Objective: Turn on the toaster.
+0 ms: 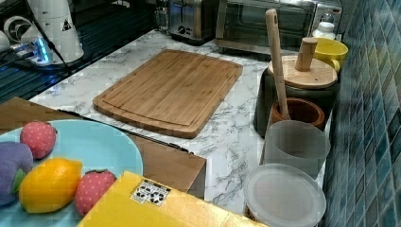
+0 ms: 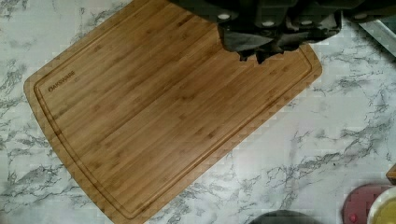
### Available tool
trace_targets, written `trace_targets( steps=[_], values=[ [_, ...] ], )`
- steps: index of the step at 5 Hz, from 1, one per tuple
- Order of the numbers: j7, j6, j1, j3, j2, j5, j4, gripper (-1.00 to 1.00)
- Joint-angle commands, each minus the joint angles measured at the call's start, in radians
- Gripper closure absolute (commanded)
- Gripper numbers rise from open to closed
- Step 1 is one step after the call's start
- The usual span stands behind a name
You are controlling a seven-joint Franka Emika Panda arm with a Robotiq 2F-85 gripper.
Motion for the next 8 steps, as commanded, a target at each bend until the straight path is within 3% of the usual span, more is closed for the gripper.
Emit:
trace_targets(
  steps=[1,2,6,8],
  values=[
    [-0.056,0.042,0.015,0.022,-0.03,-0.002,-0.05,1.0],
    [-0.104,0.092,0.049,0.053,-0.079,-0.019,-0.136,1.0],
    [-0.294,0.179,0.127,0.142,-0.291,0.092,-0.39,1.0],
    [-0.31,0.114,0.178,0.208,-0.32,0.142,-0.448,1.0]
  ],
)
